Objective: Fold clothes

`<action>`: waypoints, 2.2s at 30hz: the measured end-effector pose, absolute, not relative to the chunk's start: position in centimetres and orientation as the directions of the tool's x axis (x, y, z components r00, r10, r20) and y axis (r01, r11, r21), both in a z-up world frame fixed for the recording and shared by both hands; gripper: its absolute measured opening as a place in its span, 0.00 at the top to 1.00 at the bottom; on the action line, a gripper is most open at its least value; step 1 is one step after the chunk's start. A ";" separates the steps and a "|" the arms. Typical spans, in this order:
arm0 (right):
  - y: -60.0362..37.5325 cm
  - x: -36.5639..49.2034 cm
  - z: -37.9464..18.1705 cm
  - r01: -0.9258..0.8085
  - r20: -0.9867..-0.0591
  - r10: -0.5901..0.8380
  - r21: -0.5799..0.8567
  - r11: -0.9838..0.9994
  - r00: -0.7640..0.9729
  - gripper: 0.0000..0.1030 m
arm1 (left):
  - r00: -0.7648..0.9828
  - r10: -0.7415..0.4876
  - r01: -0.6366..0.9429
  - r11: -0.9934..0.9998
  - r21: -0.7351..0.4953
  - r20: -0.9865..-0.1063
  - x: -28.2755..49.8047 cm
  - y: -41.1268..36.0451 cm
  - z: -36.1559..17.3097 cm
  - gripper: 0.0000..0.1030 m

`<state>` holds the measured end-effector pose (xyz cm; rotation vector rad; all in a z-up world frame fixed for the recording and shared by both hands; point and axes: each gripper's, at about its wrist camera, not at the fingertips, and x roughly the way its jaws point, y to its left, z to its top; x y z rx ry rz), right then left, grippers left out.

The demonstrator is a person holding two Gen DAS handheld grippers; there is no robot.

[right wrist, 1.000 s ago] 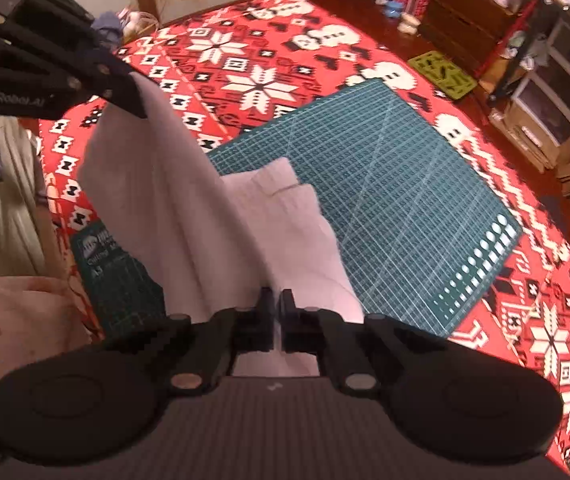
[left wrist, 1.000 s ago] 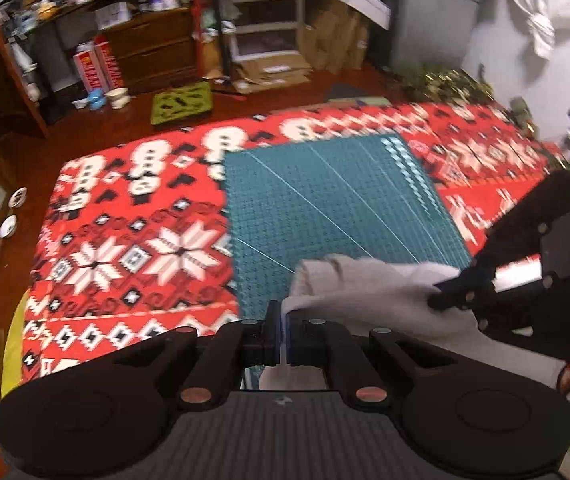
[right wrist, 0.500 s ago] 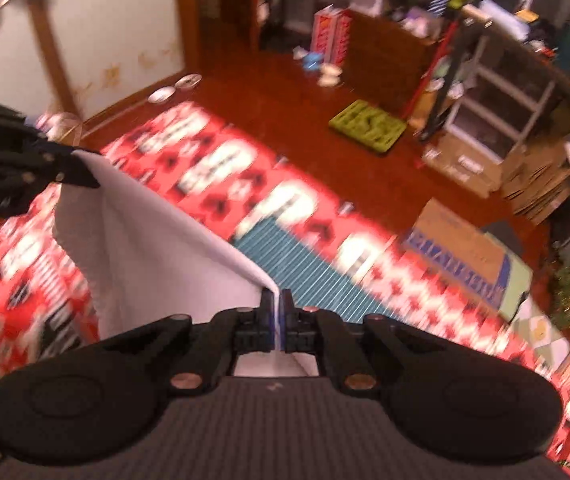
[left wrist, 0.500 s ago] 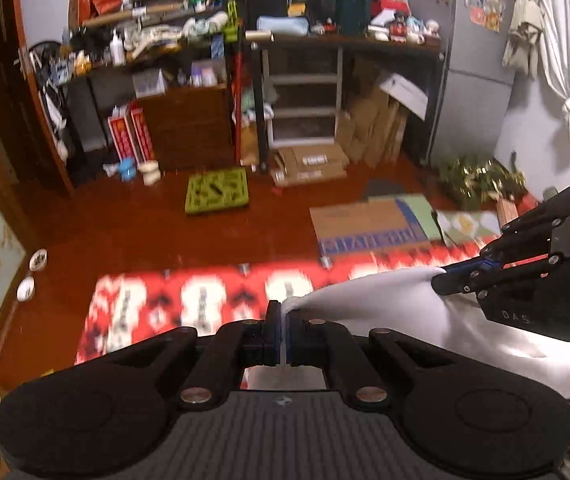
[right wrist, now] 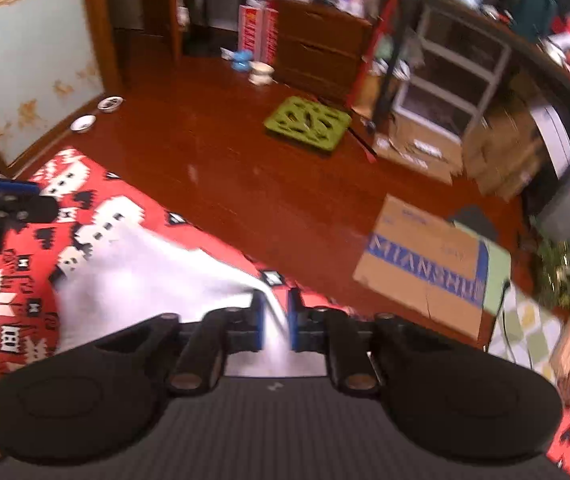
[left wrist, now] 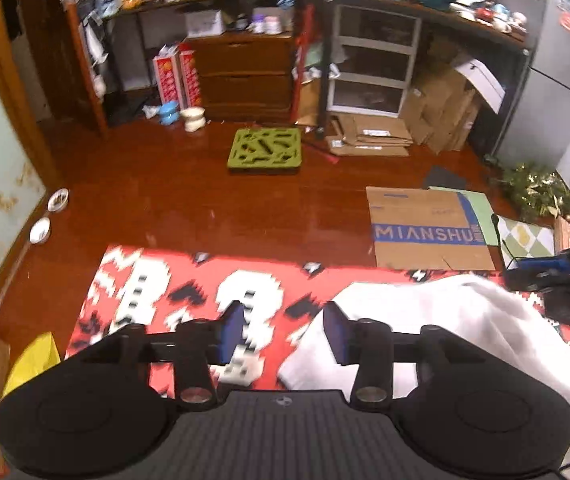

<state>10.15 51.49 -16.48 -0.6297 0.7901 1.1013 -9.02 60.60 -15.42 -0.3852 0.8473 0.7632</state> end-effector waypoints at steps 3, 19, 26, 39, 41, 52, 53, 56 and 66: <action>48.7 10.3 -16.4 -0.921 -0.814 0.510 -0.076 0.382 0.278 0.73 | 0.416 0.347 -0.756 0.646 -0.108 -0.840 -11.7 60.5 -16.7 0.57; 36.5 -4.7 -18.5 -0.851 -0.938 0.331 0.088 0.518 0.104 0.70 | 0.362 -0.159 -0.664 0.648 -0.374 -0.919 -17.9 51.6 -24.8 0.66; 34.2 -8.6 -18.9 -0.811 -0.947 0.310 0.119 0.573 0.080 0.67 | 0.395 -0.199 -0.667 0.609 -0.429 -0.897 -17.9 49.9 -26.4 0.66; 29.7 -6.2 -19.1 -0.759 -0.943 0.324 0.157 0.632 0.074 0.66 | 0.245 0.031 -0.770 0.613 -0.175 -0.969 -15.3 47.1 -24.9 0.79; 29.2 -5.5 -18.9 -0.765 -0.941 0.327 0.150 0.627 0.083 0.66 | 0.224 0.067 -0.791 0.595 -0.141 -0.972 -15.2 47.0 -24.4 0.81; 27.0 -3.4 -18.3 -0.750 -0.933 0.352 0.184 0.636 0.070 0.66 | 0.106 0.177 -0.852 0.524 0.002 -0.978 -20.9 50.1 -21.2 0.84; 26.9 -3.3 -18.3 -0.748 -0.933 0.353 0.186 0.637 0.068 0.66 | 0.093 0.189 -0.855 0.519 0.019 -0.978 -21.6 50.6 -20.9 0.84; 27.0 -3.4 -18.3 -0.744 -0.932 0.356 0.192 0.640 0.067 0.66 | 0.040 0.217 -0.871 0.486 0.073 -0.975 -24.0 52.0 -20.6 0.85; 30.3 -6.3 -18.9 -0.770 -0.930 0.365 0.202 0.605 0.042 0.66 | -0.035 0.247 -0.902 0.410 0.138 -0.968 -32.3 55.8 -20.3 0.85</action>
